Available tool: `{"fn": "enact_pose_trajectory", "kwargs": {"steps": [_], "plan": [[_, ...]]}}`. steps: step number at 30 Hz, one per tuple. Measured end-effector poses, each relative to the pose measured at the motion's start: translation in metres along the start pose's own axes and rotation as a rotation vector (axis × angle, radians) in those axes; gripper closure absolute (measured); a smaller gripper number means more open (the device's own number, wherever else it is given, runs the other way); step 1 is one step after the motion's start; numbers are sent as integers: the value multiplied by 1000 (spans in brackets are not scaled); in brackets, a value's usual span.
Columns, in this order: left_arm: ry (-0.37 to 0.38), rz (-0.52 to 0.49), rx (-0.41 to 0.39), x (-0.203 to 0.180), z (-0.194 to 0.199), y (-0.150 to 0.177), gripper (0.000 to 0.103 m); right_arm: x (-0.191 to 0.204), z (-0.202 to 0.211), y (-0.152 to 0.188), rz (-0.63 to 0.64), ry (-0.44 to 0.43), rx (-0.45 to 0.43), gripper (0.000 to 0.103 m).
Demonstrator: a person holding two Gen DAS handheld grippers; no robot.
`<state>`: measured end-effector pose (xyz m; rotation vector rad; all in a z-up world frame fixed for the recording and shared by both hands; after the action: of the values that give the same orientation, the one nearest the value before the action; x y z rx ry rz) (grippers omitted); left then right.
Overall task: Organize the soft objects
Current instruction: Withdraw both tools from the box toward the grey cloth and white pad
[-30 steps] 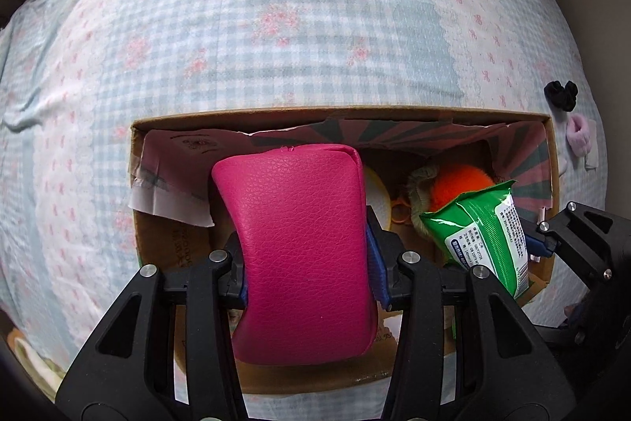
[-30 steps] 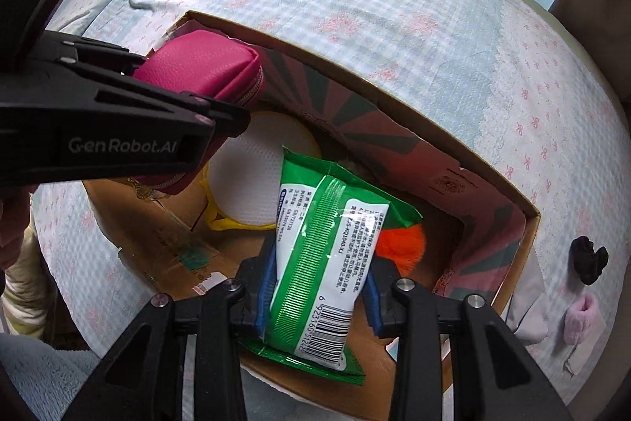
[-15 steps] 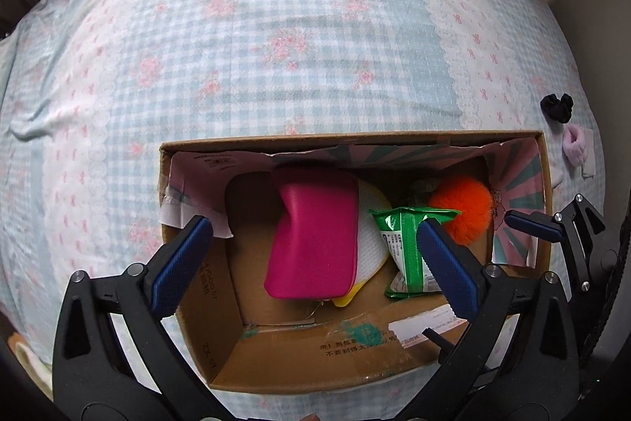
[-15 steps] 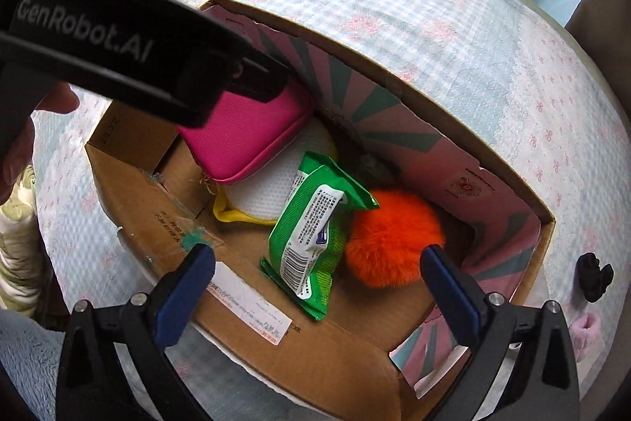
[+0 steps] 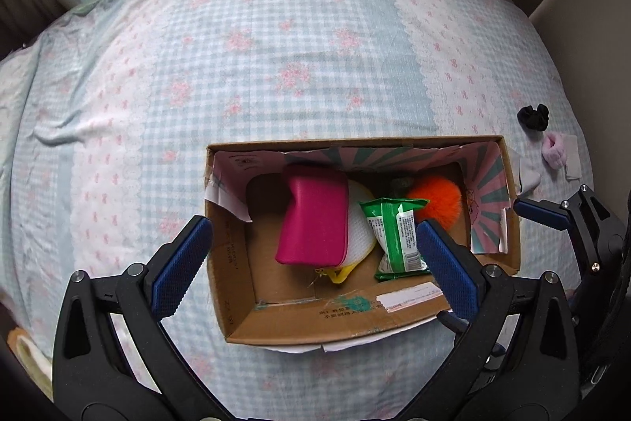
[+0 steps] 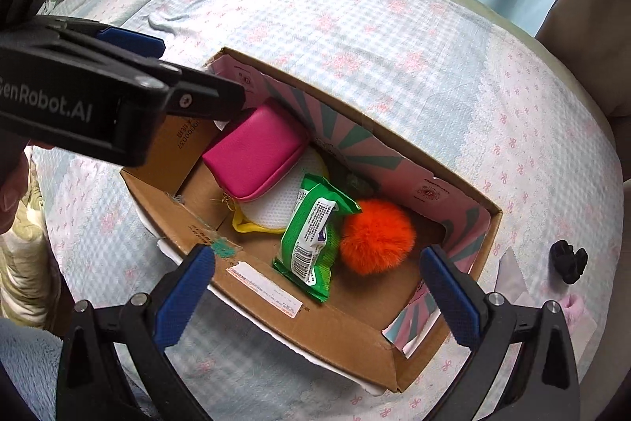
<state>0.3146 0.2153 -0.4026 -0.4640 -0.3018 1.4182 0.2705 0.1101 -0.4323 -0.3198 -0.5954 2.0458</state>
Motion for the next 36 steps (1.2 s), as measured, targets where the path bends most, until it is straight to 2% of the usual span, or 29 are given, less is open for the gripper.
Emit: {"fn": "enact_pose_trajectory", "kwargs": {"steps": [6, 11, 22, 28, 36], "plan": [[5, 60, -102, 7, 68, -10, 0, 6, 59, -27, -14, 36, -100, 0], [-6, 91, -206, 8, 131, -15, 0, 10, 114, -42, -109, 59, -164, 0], [-77, 53, -407, -2, 246, -12, 0, -15, 233, -49, -313, 258, -309, 0], [-92, 47, -451, -10, 277, 4, 0, -23, 280, -48, -393, 310, -409, 0], [-63, 61, -466, -28, 287, 6, 0, -33, 310, -34, -458, 354, -455, 0]]}}
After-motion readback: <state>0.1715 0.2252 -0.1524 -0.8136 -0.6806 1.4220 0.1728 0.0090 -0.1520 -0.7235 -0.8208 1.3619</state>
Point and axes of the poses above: each gripper's, at about its wrist camera, not at the fingertips, and z roughly against the way its jaws point, x to its left, y to its underside, the point moved 10 cm from there along -z, roughly the way its jaws point, and after that the axes turned 11 degrees about -x, right-handed, at the moved point
